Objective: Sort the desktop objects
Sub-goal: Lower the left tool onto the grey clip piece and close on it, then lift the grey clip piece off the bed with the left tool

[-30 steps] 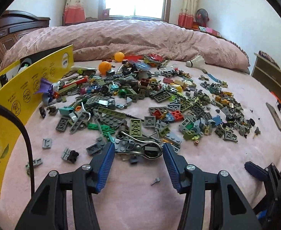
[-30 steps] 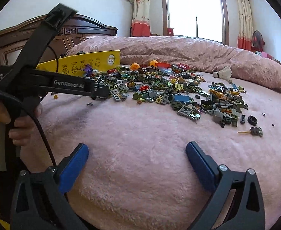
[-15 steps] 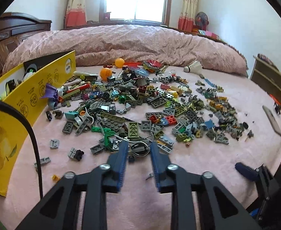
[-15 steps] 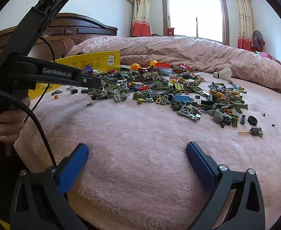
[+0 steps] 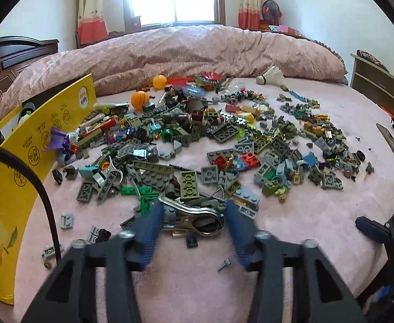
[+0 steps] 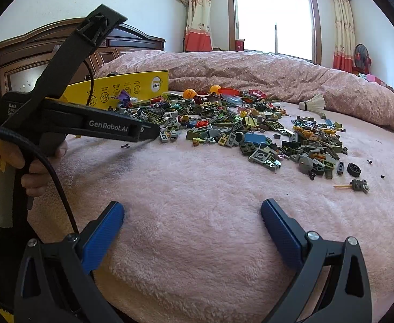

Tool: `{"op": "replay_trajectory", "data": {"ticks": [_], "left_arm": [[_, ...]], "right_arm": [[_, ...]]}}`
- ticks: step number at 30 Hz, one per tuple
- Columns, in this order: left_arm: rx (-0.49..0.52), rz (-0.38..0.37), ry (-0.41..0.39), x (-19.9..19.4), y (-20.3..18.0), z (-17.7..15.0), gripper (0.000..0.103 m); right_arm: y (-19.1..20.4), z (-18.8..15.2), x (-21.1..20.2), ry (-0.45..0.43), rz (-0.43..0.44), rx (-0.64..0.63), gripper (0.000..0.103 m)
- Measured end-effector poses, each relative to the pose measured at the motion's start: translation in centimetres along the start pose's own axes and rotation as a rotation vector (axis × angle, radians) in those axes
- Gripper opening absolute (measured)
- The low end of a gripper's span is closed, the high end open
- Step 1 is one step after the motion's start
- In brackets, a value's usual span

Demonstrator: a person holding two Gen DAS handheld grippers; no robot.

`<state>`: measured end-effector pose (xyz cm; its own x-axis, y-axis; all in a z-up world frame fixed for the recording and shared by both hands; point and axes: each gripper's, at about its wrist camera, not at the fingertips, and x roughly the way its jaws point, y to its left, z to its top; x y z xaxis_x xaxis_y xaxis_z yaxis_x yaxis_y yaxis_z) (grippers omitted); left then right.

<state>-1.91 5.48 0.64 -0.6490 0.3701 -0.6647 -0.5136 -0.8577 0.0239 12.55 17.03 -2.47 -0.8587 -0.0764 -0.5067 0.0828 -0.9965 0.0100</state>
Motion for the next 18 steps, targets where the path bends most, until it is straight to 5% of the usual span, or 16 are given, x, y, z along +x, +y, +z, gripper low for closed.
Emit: {"op": "replay_trajectory", "data": {"ticks": [13, 18], "left_arm": [[-0.063, -0.007, -0.002, -5.4, 0.7, -1.9, 0.038], [-0.094, 0.07, 0.028, -4.6, 1.8, -3.3, 0.039]], "right_arm": [[0.1, 0.0, -0.1, 0.001, -0.001, 0.0, 0.103], [0.1, 0.0, -0.2, 0.002, 0.003, 0.002, 0.103]]}}
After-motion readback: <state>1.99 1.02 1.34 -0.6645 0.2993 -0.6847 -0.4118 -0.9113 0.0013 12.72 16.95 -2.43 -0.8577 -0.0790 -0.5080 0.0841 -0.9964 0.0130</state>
